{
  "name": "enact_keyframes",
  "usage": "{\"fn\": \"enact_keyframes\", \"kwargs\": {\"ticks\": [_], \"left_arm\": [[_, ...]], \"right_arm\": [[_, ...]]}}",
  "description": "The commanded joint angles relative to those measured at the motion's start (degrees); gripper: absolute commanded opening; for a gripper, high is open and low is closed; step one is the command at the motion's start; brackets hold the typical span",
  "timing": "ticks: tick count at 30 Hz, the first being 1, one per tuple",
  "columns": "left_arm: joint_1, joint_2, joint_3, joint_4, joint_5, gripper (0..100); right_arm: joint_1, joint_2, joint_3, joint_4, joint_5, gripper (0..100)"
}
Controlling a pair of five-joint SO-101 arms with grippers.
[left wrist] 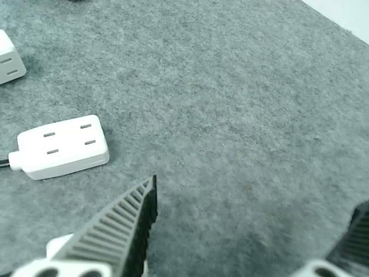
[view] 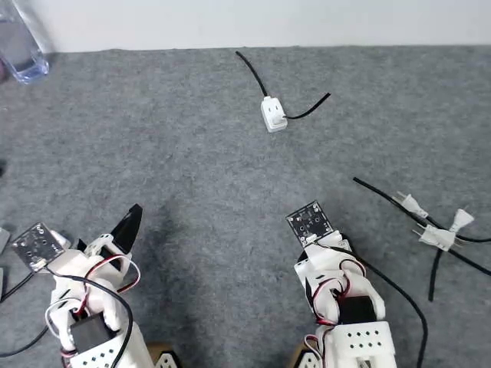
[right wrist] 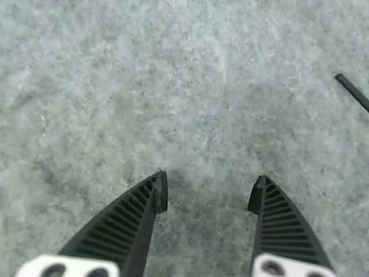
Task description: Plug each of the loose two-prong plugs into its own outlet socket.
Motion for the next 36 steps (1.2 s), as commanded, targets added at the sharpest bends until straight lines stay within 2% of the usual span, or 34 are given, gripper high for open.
{"fn": "enact_keyframes", "kwargs": {"ticks": [1, 3, 6, 9, 11, 17, 21, 27, 31, 36], "left_arm": [[-5.3, -0.6, -3.4, -0.3, -2.3, 47], [-12.2, -0.6, -8.5, 0.2, -1.9, 47], [-20.5, -0.6, -16.1, 1.5, 5.3, 47], [-22.9, -0.6, -21.5, 2.8, 8.2, 47], [-20.3, -0.6, -24.5, 5.0, 5.4, 46], [-12.0, -0.4, -29.6, 6.7, -9.8, 42], [-11.9, -0.3, -32.9, 8.4, -17.2, 42], [-9.1, 0.7, -39.1, 12.6, -29.0, 33], [-8.4, 9.7, -44.8, 15.8, -33.7, 33], [-8.4, 32.2, -61.1, 23.6, -36.9, 33]], "right_arm": [[0.7, -0.3, 0.9, -2.0, -0.1, 22.0], [0.8, -0.3, 0.9, -2.1, -0.1, 22.0], [0.8, -0.3, 0.9, -2.2, -0.1, 22.0], [0.8, -0.3, 0.9, -2.2, -0.1, 22.0], [0.8, -0.3, 0.9, -2.2, -0.1, 22.0], [0.8, -0.3, 0.9, -2.2, -0.1, 22.0], [0.8, -0.3, 0.9, -2.1, -0.1, 22.0], [0.8, -0.3, 0.9, -2.1, -0.1, 22.0], [0.8, -0.3, 0.9, -2.1, -0.1, 22.0], [0.8, -0.3, 0.9, -2.1, -0.1, 22.0]]}}
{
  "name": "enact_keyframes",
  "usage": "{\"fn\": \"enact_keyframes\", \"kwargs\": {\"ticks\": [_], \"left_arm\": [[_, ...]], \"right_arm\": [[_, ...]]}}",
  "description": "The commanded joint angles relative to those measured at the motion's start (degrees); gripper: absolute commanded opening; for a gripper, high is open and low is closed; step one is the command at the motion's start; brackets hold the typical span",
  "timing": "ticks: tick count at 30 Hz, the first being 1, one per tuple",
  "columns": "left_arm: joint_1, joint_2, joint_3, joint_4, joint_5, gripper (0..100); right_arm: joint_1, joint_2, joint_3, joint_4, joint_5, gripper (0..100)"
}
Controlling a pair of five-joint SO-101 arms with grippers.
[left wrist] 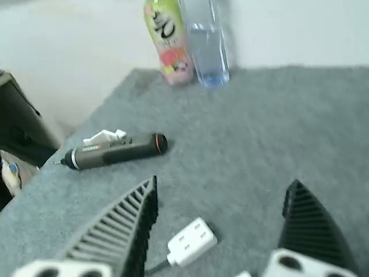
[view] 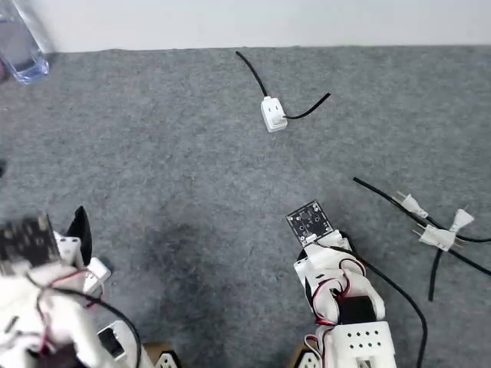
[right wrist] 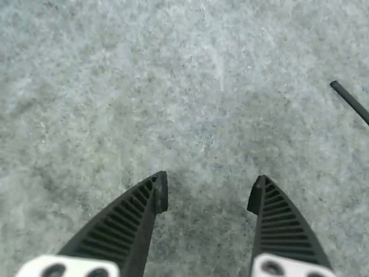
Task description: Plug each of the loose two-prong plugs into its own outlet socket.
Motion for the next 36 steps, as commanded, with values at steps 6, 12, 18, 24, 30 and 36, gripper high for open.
{"fn": "enact_keyframes", "kwargs": {"ticks": [6, 12, 18, 24, 30, 36], "left_arm": [[0.2, 43.5, -35.8, 22.0, -2.0, 33], [-4.9, 56.6, -43.0, 23.0, -4.8, 33], [-7.3, 65.3, -43.0, 23.0, -19.8, 33], [-8.5, 71.7, -43.1, 22.9, -37.6, 33], [-8.5, 77.2, -43.1, 22.8, -48.9, 33], [-8.6, 83.6, -43.1, 15.7, -53.7, 33]], "right_arm": [[0.8, -0.3, 0.8, -1.3, -0.1, 22.0], [0.8, -0.3, 0.8, -1.3, -0.1, 22.0], [0.8, -0.3, 0.8, -1.3, -0.1, 22.0], [0.8, -0.3, 0.8, -1.3, -0.1, 22.0], [0.8, -0.3, 0.8, -1.3, 0.0, 22.0], [0.8, -0.3, 0.8, -1.4, 0.0, 22.0]]}}
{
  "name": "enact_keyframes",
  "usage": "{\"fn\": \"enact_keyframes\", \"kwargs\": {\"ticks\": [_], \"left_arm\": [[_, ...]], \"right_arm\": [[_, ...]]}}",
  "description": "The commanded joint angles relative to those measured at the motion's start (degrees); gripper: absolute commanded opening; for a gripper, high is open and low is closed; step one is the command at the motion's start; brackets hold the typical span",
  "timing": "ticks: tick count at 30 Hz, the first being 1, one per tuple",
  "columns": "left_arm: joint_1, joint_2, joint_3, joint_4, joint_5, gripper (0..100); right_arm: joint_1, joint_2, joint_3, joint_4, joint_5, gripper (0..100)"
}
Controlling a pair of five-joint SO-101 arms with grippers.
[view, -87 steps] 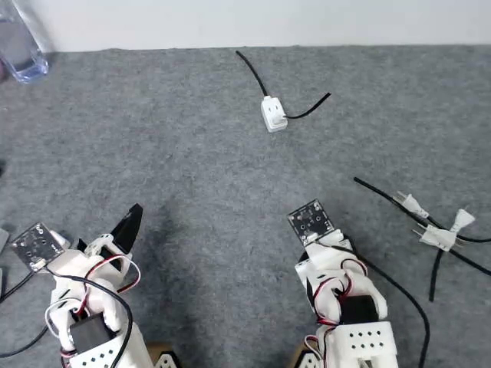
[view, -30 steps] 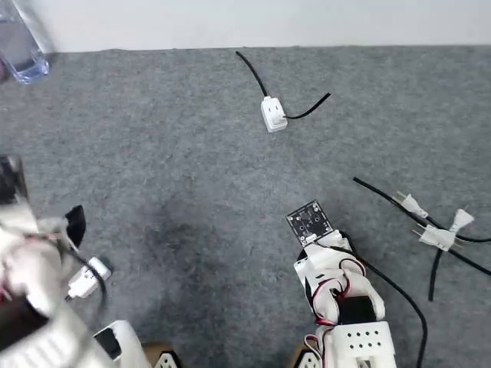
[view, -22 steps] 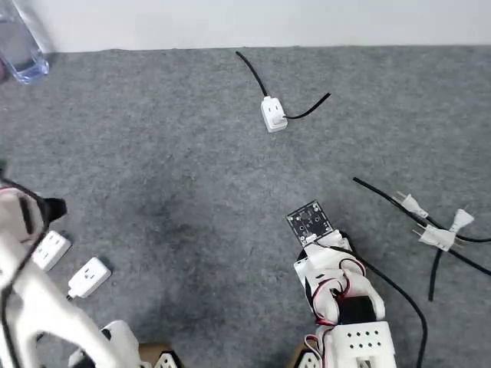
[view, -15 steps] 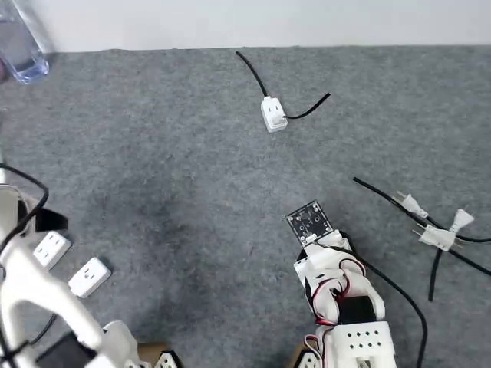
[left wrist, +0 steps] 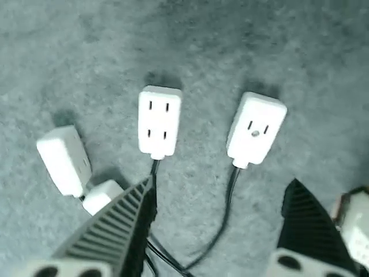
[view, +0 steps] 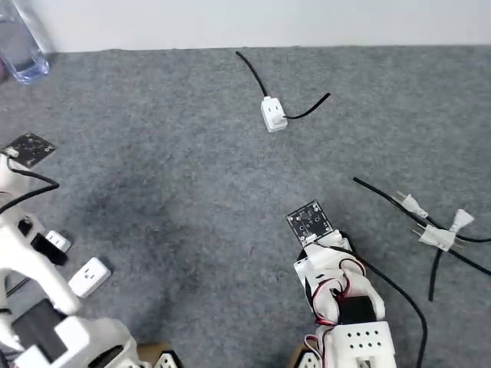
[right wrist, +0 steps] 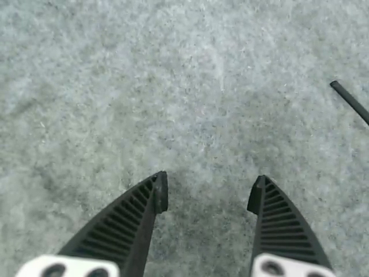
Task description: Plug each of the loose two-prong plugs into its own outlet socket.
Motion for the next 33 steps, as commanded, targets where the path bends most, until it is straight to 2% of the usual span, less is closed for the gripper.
{"fn": "enact_keyframes", "kwargs": {"ticks": [1, 5, 11, 16, 33], "left_arm": [[-0.3, 2.6, -2.2, -5.2, -1.4, 33], [-0.3, 7.8, -2.1, -9.6, -1.9, 33], [-1.0, 14.3, -2.1, -12.6, -8.2, 33], [-2.2, 17.3, -2.1, -18.3, -8.4, 33], [-2.8, 27.7, -2.2, -23.0, -9.5, 32]], "right_arm": [[0.8, -0.3, 0.8, -1.4, 0.0, 22.0], [0.8, -0.3, 0.8, -1.4, 0.0, 22.0], [0.8, -0.3, 0.8, -1.4, 0.0, 22.0], [0.8, -0.3, 0.8, -1.5, 0.0, 22.0], [0.8, -0.3, 0.8, -1.5, 0.0, 22.0]]}}
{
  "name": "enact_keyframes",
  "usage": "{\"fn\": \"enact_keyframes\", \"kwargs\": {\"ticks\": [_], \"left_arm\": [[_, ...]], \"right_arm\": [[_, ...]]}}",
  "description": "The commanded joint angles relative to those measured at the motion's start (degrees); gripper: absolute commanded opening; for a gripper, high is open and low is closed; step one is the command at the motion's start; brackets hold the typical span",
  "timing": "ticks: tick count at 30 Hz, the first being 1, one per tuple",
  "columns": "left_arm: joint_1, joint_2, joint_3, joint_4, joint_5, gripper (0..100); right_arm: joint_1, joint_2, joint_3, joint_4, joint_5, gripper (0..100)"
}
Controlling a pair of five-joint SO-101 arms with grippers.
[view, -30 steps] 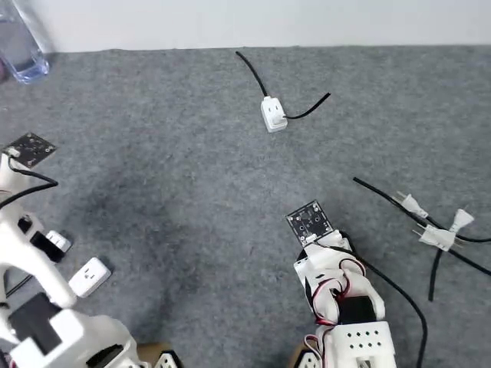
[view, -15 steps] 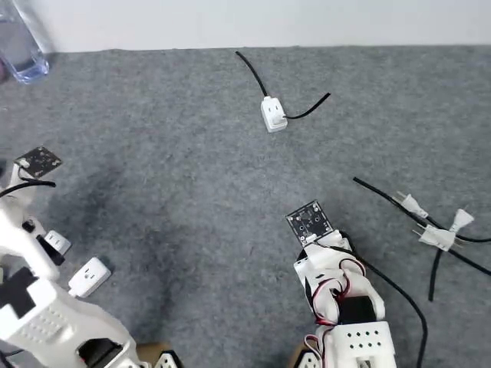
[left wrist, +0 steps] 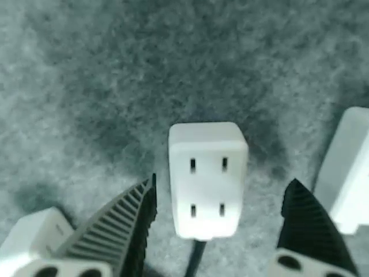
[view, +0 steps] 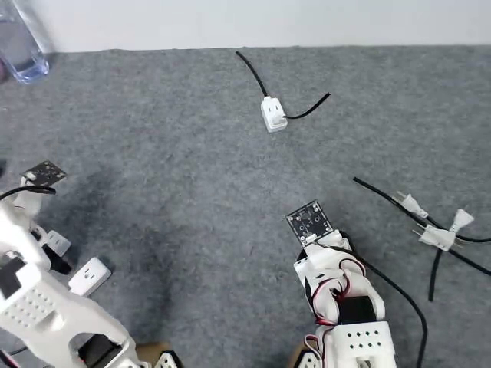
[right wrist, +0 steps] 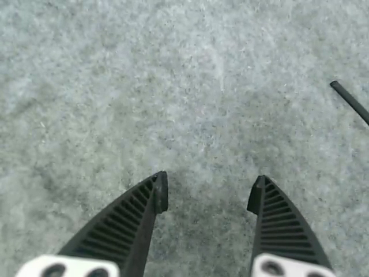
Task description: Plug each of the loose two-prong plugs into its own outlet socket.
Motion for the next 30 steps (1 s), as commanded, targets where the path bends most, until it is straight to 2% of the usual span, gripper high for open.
{"fn": "enact_keyframes", "kwargs": {"ticks": [1, 8, 16, 17, 25, 30], "left_arm": [[-0.4, -0.2, -2.2, -1.1, -0.5, 32], [-0.4, -0.2, -2.1, -0.8, -0.4, 31], [0.1, -0.1, -2.0, 1.6, -0.4, 2], [0.1, -0.1, -2.0, 1.4, -0.4, 1], [1.1, -0.6, -2.1, 2.4, -0.4, 1], [5.1, -3.5, -7.0, 12.1, -0.3, 1]], "right_arm": [[0.8, -0.3, 0.8, -1.5, 0.0, 22.0], [0.8, -0.3, 0.8, -1.5, 0.0, 22.0], [0.8, -0.3, 0.8, -1.5, 0.0, 22.0], [0.8, -0.3, 0.8, -1.5, 0.0, 22.0], [0.8, -0.3, 0.8, -1.5, 0.0, 22.0], [0.7, -0.3, 0.8, -1.5, 0.0, 22.0]]}}
